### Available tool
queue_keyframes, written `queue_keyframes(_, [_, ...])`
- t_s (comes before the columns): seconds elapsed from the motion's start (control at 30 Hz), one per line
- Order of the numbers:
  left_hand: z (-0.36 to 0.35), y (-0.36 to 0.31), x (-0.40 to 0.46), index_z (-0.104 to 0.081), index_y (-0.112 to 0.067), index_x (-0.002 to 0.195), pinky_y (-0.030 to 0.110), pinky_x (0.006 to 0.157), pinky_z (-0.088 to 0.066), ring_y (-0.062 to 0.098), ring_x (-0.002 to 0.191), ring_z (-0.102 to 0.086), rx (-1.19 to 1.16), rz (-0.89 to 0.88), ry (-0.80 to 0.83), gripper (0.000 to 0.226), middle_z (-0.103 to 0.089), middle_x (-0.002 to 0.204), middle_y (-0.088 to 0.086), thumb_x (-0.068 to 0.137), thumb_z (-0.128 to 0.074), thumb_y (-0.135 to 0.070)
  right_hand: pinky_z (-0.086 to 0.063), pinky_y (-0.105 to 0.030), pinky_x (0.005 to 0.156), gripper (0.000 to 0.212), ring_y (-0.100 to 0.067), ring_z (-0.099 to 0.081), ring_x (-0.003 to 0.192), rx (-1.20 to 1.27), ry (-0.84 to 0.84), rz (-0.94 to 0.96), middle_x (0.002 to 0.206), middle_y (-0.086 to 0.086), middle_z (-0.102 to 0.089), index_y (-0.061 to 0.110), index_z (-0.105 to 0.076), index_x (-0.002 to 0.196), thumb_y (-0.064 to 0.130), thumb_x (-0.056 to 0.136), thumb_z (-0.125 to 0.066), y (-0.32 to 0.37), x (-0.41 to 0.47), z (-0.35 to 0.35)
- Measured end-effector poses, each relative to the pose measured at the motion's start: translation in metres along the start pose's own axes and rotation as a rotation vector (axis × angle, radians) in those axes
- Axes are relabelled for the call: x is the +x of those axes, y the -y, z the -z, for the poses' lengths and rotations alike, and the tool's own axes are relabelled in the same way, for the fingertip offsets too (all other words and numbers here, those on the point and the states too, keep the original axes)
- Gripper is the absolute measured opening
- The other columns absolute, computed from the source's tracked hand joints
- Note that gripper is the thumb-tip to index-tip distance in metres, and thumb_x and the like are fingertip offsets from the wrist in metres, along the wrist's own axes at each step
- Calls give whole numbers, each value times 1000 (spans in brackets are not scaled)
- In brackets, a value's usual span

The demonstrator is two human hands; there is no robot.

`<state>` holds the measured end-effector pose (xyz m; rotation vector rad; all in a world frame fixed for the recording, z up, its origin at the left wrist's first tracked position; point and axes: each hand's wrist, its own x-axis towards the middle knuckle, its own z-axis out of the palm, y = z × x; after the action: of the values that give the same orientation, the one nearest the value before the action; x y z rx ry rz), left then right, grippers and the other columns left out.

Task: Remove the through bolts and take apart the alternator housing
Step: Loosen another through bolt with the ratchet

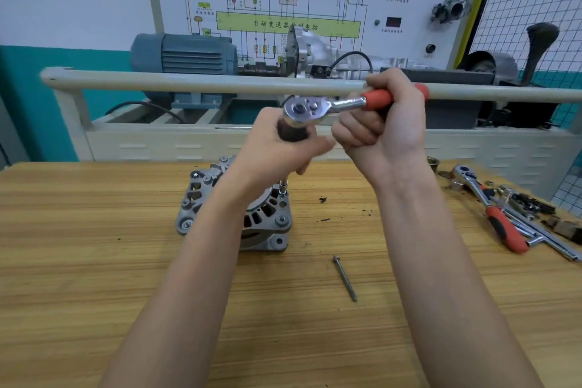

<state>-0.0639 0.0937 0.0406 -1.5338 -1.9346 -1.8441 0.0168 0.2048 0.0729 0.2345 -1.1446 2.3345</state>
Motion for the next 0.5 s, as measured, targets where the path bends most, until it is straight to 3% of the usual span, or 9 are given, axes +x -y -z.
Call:
queue_keyframes(0.07, [-3,-3,-3,-48,-12,49,20,46,-35,12,37,-39,-10,-18,80,34,-46,40,-2,78,-66,-13,-12,-16,33,37,-7,-10,28,12,53,-56,33,6,-15,17,-21,58,13,92,-35,6,1,4])
queue_keyframes(0.17, [-8,-4,-2,-42,-15,49,20,43,-28,11,37,-30,-114,9,18,35,-36,41,-5,76,-64,-11,-12,-17,34,40,-8,-9,30,14,-14,-15,34,6,-15,17,-23,54,13,92,-37,3,0,2])
queue_keyframes(0.3, [-16,-2,4,-38,-15,51,22,44,-23,10,43,-25,-188,34,-358,41,-31,45,-5,81,-60,1,-17,-20,37,38,-10,-14,33,13,-230,268,37,7,-19,17,-30,56,9,90,-44,-19,-9,-14])
queue_keyframes(0.37, [-22,-2,6,-36,-16,50,22,43,-22,8,43,-23,-223,45,-554,44,-30,43,-9,80,-58,6,-20,-20,39,33,-9,-20,35,9,-255,430,39,8,-26,16,-31,62,5,88,-46,-32,-15,-21])
queue_keyframes(0.43, [-24,-1,7,-32,-18,48,20,42,-21,7,42,-21,-258,59,-639,46,-28,41,-11,79,-57,7,-20,-21,40,32,-8,-21,36,-3,-218,489,41,9,-29,16,-31,62,3,87,-45,-39,-19,-25])
queue_keyframes(0.5, [-20,-1,7,-33,-18,49,22,44,-20,9,43,-21,-235,84,-597,45,-27,43,-7,79,-56,7,-17,-21,40,35,-9,-18,36,-27,-180,403,40,8,-25,17,-28,61,4,88,-45,-35,-16,-25])
